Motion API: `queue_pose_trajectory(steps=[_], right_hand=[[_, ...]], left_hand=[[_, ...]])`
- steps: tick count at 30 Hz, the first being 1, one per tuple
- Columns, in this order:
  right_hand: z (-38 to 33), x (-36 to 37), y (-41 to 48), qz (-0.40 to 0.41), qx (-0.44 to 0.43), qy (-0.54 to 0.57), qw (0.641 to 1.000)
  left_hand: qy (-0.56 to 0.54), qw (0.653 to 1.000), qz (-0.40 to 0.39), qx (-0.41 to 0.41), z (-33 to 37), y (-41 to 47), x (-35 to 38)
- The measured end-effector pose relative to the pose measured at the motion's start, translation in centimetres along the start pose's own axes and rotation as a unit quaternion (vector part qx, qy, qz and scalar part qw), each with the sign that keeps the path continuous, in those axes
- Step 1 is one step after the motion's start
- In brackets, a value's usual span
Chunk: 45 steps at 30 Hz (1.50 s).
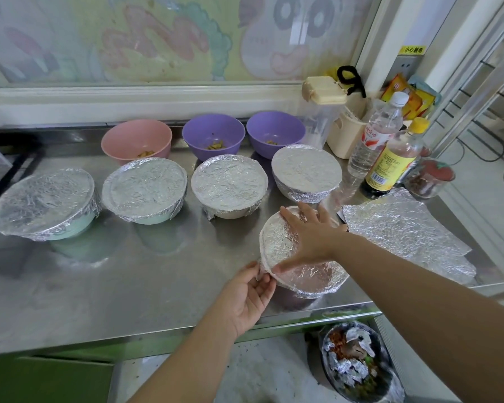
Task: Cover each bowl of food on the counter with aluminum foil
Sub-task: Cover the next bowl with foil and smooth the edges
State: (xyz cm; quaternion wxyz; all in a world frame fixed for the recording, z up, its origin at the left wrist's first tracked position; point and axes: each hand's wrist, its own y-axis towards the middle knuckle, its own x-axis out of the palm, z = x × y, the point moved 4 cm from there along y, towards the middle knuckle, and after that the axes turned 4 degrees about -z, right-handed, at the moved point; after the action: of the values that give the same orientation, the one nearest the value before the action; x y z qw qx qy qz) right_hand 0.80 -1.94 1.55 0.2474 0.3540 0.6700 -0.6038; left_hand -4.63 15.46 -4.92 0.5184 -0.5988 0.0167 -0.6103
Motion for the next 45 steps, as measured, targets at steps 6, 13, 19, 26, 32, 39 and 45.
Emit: queue_pose_trajectory(steps=[6, 13, 19, 26, 32, 39, 45], right_hand=[[0.0, 0.0, 0.0, -0.002, -0.003, 0.004, 1.000], [-0.1, 0.0, 0.0, 0.004, -0.001, -0.003, 1.000], [0.0, 0.0, -0.1, 0.003, -0.001, -0.003, 1.000], [-0.1, 0.1, 0.0, 0.003, -0.001, -0.001, 1.000], [-0.1, 0.1, 0.0, 0.006, 0.000, -0.004, 1.000], [-0.1, 0.1, 0.0, -0.006, -0.002, 0.001, 1.000], [-0.2, 0.1, -0.1, -0.005, 0.001, -0.010, 1.000]], left_hand=[[0.051, 0.998, -0.026, 0.035, 0.4, -0.5, 0.0], [0.255, 0.962, -0.051, 0.084, 1.6, -0.6, 0.3], [0.402, 0.908, -0.044, 0.113, 3.6, -0.4, 0.1], [0.507, 0.857, -0.046, 0.083, 4.4, -1.3, 0.5], [0.604, 0.782, -0.012, 0.154, 4.8, -2.1, 1.2], [0.649, 0.746, 0.019, 0.151, 4.6, -2.5, 2.4], [0.616, 0.774, 0.065, 0.135, 4.5, -2.8, 2.3]])
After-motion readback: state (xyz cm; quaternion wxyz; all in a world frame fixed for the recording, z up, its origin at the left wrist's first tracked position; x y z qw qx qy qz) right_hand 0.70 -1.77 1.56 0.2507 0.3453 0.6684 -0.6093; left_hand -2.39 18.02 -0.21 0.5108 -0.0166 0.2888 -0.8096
